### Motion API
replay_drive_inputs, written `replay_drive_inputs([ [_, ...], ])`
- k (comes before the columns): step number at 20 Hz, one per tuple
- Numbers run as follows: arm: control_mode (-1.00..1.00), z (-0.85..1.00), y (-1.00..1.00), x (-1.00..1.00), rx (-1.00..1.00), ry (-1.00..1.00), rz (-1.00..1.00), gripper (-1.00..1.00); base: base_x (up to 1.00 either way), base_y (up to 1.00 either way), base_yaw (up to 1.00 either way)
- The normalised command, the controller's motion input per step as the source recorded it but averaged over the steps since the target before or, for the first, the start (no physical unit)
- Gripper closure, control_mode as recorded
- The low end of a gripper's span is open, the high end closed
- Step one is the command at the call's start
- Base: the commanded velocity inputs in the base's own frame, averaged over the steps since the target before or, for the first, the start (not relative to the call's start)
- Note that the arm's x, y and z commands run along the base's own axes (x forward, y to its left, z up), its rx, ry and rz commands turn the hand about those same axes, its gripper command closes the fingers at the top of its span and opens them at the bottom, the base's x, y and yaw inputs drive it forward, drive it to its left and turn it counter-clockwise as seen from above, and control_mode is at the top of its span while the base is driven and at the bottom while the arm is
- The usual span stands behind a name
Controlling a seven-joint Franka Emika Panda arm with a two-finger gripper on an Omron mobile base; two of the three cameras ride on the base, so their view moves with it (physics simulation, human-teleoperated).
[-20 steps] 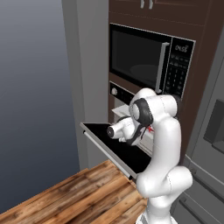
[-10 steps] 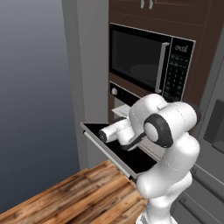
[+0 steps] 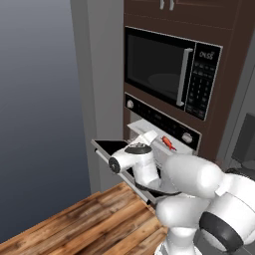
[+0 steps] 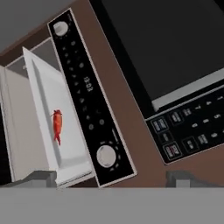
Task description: Place the fish on the top rack of the oven, and slide the tray back inside. Close the oven door.
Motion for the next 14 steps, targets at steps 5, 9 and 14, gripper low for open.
replay_drive_inputs([
  [5,-1.0,0.21,0.39,-1.0,0.0,0.26,0.23,-1.0,0.0,0.0,0.0],
  [9,-1.0,-0.01,0.41,-0.41,0.0,0.44,0.18,-1.0,0.0,0.0,0.0],
  [14,-1.0,-0.13,0.58,-0.02,-0.05,0.53,0.11,-1.0,0.0,0.0,0.0],
])
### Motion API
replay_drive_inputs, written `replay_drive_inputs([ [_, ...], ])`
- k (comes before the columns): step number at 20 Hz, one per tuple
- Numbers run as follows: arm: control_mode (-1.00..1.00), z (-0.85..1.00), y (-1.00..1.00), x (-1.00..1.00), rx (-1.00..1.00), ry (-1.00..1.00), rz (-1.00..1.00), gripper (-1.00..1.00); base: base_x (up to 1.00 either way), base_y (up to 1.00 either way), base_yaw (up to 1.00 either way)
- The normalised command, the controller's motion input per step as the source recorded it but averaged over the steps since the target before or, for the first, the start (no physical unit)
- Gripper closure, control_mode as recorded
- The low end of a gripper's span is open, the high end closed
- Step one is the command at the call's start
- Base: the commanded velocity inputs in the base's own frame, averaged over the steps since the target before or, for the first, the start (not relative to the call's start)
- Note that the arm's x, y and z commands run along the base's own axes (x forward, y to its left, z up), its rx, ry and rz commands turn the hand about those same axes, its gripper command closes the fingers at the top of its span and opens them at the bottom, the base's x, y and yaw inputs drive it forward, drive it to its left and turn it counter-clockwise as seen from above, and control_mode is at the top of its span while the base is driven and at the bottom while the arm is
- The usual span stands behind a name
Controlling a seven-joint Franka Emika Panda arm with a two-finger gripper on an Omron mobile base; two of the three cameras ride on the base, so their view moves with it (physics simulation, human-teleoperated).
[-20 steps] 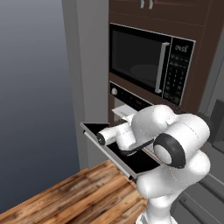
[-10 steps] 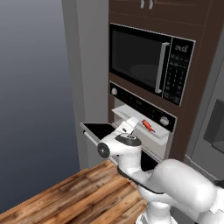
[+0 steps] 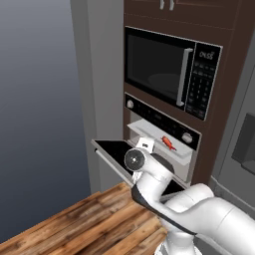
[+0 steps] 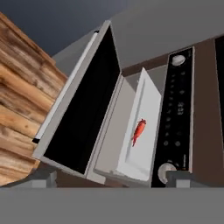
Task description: Place the fish on the top rack of the oven, and slide the tray back inside. Close the oven door.
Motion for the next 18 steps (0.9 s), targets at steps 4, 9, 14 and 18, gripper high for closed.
replay_drive_inputs([
  [4,-1.0,-0.33,0.8,-0.15,-0.19,0.33,0.07,-1.0,0.0,0.0,0.0],
  [9,-1.0,-0.49,0.88,0.09,-0.25,0.06,0.0,-1.0,0.0,0.0,0.0],
  [14,-1.0,-0.33,0.42,0.11,-0.22,0.05,0.0,-1.0,0.0,0.0,0.0],
  [18,-1.0,-0.19,0.04,0.22,-0.15,0.02,-0.03,-1.0,0.0,0.0,0.0],
])
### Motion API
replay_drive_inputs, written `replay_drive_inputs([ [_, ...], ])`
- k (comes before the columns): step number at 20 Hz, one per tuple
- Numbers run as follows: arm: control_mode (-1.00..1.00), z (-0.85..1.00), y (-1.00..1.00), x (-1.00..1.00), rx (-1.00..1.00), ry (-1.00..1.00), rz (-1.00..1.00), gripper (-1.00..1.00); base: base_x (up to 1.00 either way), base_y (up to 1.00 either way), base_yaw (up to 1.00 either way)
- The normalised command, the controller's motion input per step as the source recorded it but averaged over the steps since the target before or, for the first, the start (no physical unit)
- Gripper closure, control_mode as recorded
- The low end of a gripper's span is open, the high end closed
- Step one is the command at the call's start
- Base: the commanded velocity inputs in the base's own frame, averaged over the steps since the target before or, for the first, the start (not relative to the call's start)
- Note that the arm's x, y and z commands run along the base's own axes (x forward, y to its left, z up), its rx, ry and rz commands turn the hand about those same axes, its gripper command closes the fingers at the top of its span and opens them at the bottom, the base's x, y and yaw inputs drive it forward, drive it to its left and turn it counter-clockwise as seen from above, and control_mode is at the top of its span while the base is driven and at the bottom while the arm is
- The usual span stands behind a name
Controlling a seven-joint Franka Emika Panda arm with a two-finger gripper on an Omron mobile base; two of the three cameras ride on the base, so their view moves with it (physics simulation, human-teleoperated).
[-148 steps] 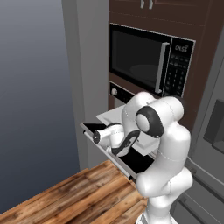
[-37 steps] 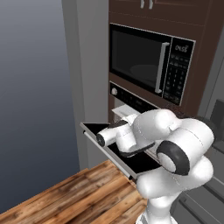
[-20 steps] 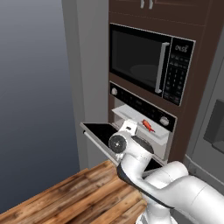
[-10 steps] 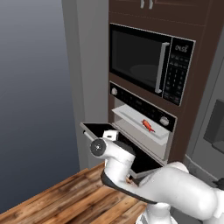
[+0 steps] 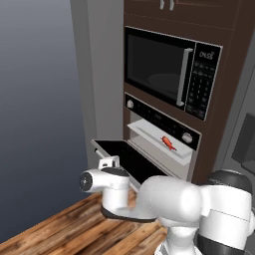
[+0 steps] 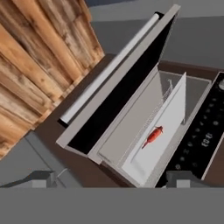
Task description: Place the fish on the top rack of the oven, and slide the tray back inside. Close the oven door.
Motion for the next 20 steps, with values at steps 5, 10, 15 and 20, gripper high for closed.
replay_drive_inputs([
  [5,-1.0,-0.32,0.0,0.16,-0.18,-0.04,-0.06,-1.0,0.0,0.0,0.0],
  [10,-1.0,-0.46,0.0,0.13,-0.25,-0.09,-0.1,-1.0,0.0,0.0,0.0],
  [15,-1.0,-0.2,0.0,0.2,-0.16,-0.02,-0.03,-1.0,0.0,0.0,0.0],
  [20,-1.0,-0.21,0.0,0.23,-0.22,0.05,-0.05,-1.0,0.0,0.0,0.0],
])
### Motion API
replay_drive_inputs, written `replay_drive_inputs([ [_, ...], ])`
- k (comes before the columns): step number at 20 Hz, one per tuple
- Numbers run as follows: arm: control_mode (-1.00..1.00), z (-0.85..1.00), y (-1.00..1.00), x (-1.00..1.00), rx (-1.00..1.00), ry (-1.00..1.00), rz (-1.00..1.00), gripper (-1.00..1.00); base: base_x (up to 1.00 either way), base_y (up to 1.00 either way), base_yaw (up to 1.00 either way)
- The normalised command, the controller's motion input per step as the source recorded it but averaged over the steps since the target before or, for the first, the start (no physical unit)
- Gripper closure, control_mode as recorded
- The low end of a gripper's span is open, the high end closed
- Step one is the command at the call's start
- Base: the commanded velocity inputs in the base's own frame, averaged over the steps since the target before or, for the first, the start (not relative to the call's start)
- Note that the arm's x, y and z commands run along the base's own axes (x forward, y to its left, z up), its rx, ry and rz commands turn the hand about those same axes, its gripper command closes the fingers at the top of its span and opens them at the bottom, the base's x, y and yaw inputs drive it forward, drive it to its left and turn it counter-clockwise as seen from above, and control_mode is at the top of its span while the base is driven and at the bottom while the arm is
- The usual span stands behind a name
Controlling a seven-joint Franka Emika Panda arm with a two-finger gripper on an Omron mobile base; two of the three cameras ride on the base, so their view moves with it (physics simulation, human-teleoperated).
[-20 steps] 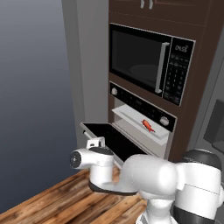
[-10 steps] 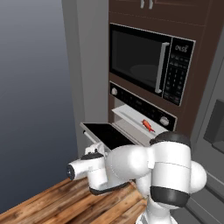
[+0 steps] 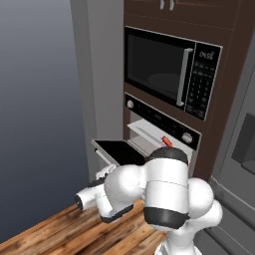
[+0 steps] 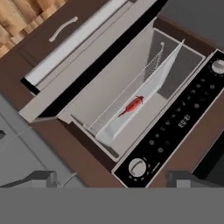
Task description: Place the fish on the top rack of the oven, and slide the tray back inside. Close the oven door.
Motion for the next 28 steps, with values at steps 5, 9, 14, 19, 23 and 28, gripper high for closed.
replay_drive_inputs([
  [5,-1.0,-0.29,-0.03,0.16,-0.18,0.07,-0.05,-1.0,0.0,0.0,0.0],
  [9,-1.0,-0.4,-0.17,0.25,-0.14,0.11,-0.04,-1.0,0.0,0.0,0.0],
  [14,-1.0,-0.27,-0.32,0.44,-0.1,0.24,-0.01,-1.0,0.0,0.0,0.0],
  [19,-1.0,-0.17,-0.29,0.52,-0.09,0.29,0.0,-1.0,0.0,0.0,0.0],
  [23,-1.0,-0.4,-0.08,0.51,-0.11,0.19,0.0,-1.0,0.0,0.0,0.0],
  [28,-1.0,-0.61,0.0,0.55,-0.14,0.15,0.0,-1.0,0.0,0.0,0.0],
])
